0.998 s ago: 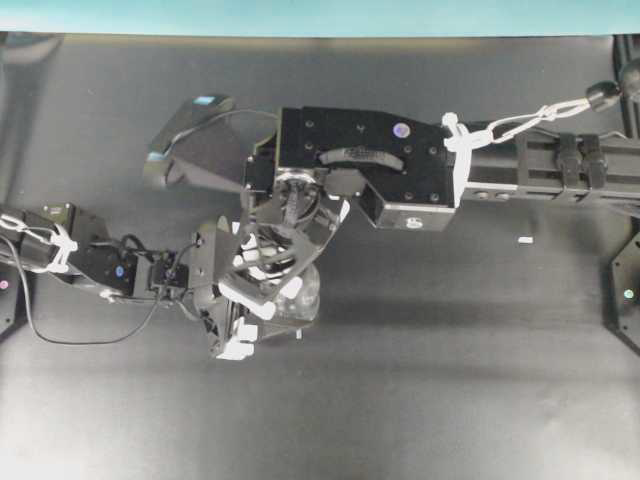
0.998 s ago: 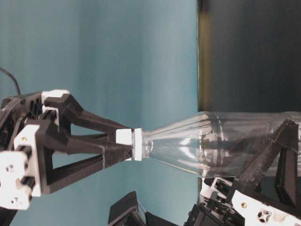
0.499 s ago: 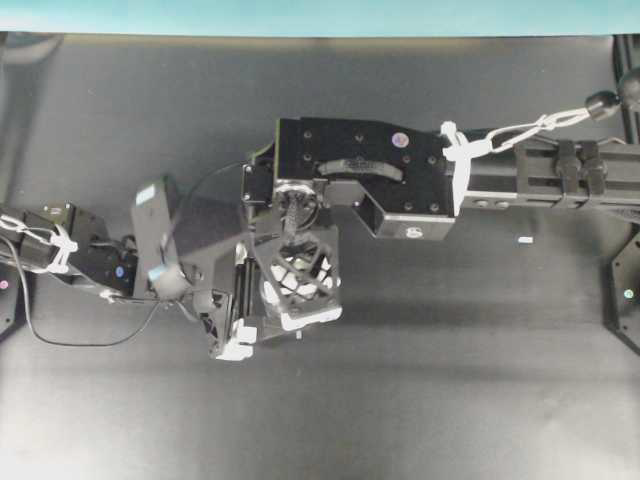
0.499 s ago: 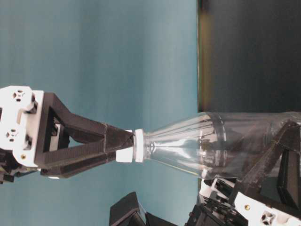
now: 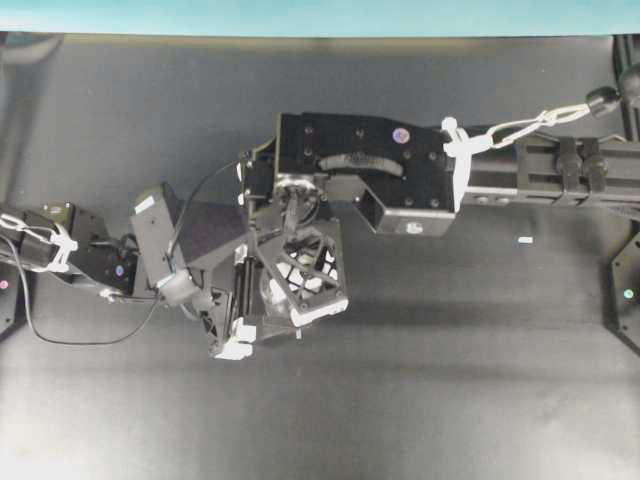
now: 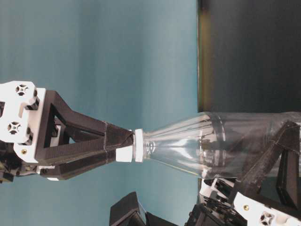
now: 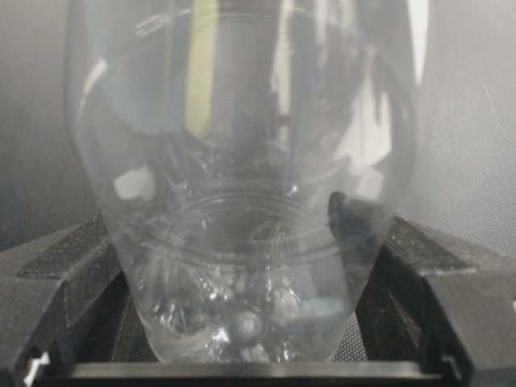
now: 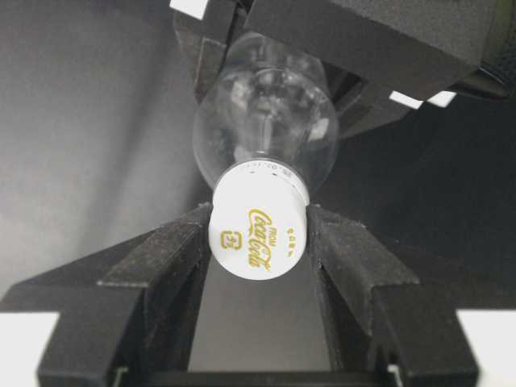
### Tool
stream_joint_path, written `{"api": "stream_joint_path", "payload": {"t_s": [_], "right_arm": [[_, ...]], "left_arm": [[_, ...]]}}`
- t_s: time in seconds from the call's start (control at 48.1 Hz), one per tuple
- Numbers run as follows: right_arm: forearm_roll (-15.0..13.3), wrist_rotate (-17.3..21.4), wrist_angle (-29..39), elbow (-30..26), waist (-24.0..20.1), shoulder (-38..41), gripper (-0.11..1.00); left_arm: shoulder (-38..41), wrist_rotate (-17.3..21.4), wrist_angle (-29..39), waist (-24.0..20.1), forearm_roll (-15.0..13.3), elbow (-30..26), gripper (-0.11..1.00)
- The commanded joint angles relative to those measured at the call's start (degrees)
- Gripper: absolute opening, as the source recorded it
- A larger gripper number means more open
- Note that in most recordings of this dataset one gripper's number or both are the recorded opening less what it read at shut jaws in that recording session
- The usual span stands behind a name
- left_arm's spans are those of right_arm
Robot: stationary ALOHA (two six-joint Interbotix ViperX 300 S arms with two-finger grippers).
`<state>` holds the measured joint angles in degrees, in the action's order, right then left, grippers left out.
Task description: Open the bottle cap by holding the bottle with the left arm and twisting the cap with the right arm.
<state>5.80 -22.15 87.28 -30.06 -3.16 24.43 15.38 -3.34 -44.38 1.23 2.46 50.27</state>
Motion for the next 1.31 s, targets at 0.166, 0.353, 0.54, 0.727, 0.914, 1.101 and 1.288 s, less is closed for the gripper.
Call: {"api": "stream_joint_path", "payload": {"t_s": [0.166, 0.353, 0.54, 0.727, 0.914, 1.101, 1.288], "right_arm": [[0.2, 0.4, -1.8, 2.2, -1.9, -2.5, 0.37], [-1.0, 2.0, -4.0, 4.7, -1.9, -5.4, 0.81], [-1.1, 10.5, -2.5, 5.2, -2.4, -8.9, 0.82], [-0.1, 31.6, 2.0, 2.6, -2.7, -11.5, 0.82], [-0.1, 51.0, 1.9, -1.4, -2.5, -9.2, 0.82], [-0.3, 62.8, 0.2, -1.6, -2.5, -6.1, 0.82], [-0.3, 64.4, -1.8, -0.7, -1.8, -3.5, 0.82]], "left_arm": [[-0.1, -0.1, -0.1, -0.3, 0.1, -0.3, 0.82], [-0.1, -0.1, -0.1, -0.3, 0.1, -0.3, 0.82], [0.0, -0.1, -0.1, -0.3, 0.1, -0.3, 0.82], [0.0, -0.3, -0.1, -0.3, 0.1, -0.4, 0.82], [0.0, -0.5, -0.2, -0.1, 0.1, -0.4, 0.82], [0.0, -0.4, -0.1, -0.2, 0.1, -0.4, 0.82], [0.0, -0.3, -0.1, -0.2, 0.1, -0.4, 0.82]]}}
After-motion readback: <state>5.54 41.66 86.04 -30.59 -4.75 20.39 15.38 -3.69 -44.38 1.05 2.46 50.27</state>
